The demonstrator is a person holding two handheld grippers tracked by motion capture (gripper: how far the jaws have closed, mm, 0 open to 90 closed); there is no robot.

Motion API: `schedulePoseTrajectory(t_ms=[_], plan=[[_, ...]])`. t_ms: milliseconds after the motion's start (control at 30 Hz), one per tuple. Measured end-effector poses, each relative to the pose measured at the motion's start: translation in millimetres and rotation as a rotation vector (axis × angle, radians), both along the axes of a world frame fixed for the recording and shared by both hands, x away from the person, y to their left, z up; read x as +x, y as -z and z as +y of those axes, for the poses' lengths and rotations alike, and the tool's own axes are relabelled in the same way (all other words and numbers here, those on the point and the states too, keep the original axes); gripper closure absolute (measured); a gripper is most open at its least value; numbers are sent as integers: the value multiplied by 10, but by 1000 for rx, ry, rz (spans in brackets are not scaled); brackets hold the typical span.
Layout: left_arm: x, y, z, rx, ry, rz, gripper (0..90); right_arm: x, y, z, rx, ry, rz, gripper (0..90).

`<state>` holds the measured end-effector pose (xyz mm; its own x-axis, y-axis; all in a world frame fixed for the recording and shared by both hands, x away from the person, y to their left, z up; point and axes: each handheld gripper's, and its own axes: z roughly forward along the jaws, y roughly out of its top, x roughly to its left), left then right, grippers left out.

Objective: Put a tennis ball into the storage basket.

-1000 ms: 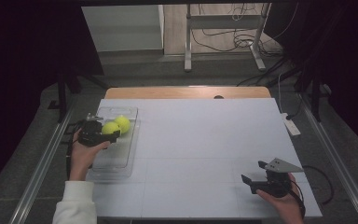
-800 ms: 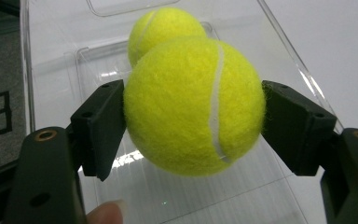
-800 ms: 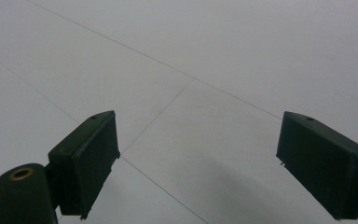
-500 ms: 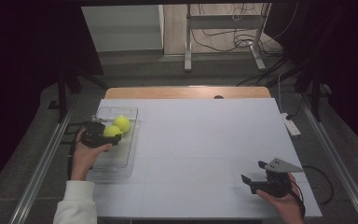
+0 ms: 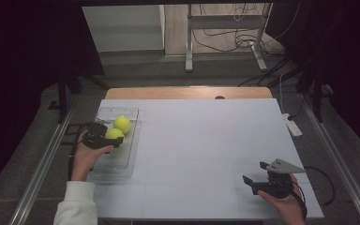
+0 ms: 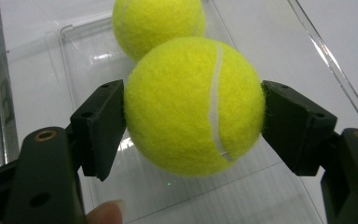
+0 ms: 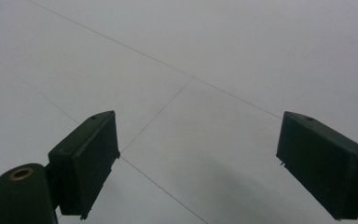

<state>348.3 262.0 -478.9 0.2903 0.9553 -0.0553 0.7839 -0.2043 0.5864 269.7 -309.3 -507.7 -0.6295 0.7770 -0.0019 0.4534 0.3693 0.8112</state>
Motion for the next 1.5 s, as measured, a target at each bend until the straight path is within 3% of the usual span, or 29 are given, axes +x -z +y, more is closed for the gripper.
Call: schedulePoseTrajectory(t_ms=[367,467,633,1500], plan=[[1,2,8,0,0,3,269,0,0,0,0,0,1,132],[-27,-51,28,-35,-2,-52,276,0,1,0,0,0,2,131],[-41,-85,40,-40,-5,-65,165,0,1,1,3,-1,1,131],[-119,-182,20,-117,45,-148,158,22,5,-34,22,3,3,131]])
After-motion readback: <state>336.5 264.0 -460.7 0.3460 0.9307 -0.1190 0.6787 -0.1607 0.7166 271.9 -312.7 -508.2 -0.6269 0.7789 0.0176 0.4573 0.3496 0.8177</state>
